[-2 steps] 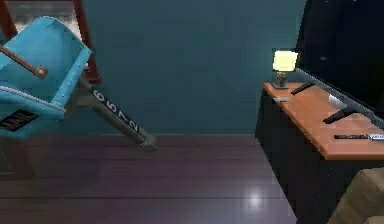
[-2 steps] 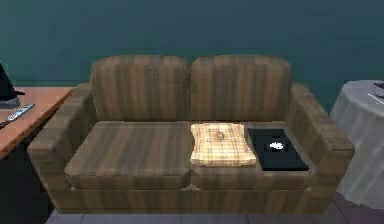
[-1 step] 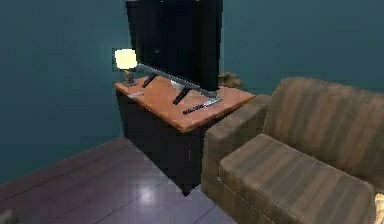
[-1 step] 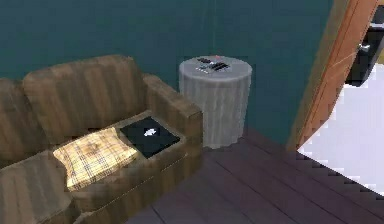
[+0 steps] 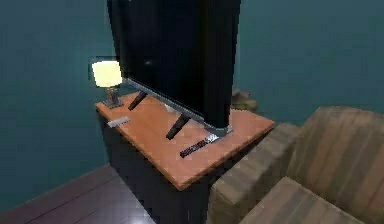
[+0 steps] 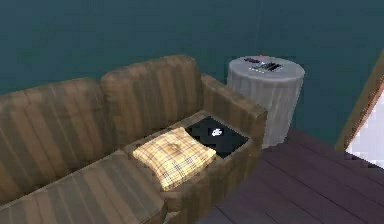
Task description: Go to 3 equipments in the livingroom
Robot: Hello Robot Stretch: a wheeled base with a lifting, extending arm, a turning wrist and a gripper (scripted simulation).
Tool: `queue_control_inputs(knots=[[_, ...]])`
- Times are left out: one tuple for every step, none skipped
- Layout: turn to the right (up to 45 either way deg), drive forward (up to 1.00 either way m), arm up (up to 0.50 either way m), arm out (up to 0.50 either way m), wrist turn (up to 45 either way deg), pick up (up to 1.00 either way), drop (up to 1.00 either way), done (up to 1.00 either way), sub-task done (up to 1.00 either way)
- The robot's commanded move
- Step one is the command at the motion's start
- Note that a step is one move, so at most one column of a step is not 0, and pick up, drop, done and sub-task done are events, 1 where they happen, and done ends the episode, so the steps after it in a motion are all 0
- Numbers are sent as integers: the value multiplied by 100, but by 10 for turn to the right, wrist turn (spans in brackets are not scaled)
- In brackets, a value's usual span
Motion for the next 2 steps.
queue_control_inputs(knots=[[0, 0, 0, 0, 0, 0, 0, 0, 100], [-450, 0, 0, 0, 0, 0, 0, 0, 0]])
